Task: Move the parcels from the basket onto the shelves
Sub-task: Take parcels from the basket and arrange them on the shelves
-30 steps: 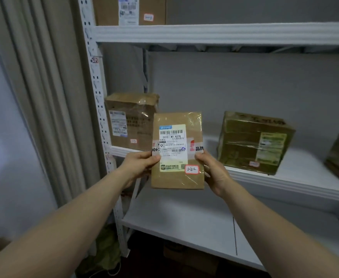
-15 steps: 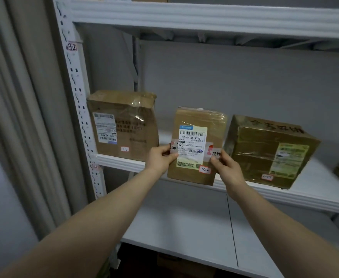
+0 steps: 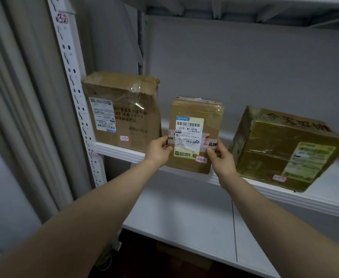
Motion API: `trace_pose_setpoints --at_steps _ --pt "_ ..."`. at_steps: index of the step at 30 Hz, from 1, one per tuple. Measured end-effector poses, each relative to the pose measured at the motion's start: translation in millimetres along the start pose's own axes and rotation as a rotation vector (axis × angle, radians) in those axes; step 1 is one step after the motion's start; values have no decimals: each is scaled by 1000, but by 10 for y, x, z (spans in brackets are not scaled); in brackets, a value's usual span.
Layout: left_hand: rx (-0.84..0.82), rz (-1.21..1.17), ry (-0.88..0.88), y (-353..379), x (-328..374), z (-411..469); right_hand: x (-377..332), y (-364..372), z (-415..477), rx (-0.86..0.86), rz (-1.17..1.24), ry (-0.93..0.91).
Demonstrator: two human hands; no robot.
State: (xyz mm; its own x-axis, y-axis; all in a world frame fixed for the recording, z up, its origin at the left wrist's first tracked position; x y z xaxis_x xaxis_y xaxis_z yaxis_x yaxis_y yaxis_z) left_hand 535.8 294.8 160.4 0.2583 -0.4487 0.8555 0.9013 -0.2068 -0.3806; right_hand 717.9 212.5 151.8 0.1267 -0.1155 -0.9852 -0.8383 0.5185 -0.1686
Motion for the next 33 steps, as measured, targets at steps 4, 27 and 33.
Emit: trace_pose_setpoints --at_steps 4,27,33 --pt "1 -14 -33 25 6 26 40 -5 86 -18 -13 -5" --pt "280 922 373 -530 747 232 206 281 449 -105 -290 96" --pt "249 964 296 -772 790 590 194 307 524 -77 -275 34"
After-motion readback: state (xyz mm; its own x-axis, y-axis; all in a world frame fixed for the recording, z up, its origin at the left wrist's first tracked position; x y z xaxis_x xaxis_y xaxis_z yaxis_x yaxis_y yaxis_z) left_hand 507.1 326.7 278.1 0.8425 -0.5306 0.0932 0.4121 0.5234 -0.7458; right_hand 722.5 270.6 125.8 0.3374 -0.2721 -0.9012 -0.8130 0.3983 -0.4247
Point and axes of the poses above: each hand's wrist, its own z-axis towards the middle knuckle, its own y-axis out of the palm, x = y × z, the point moved 6 cm from there along z, towards the middle knuckle, and after that the axes turned 14 degrees about y, right-handed, at the moved point
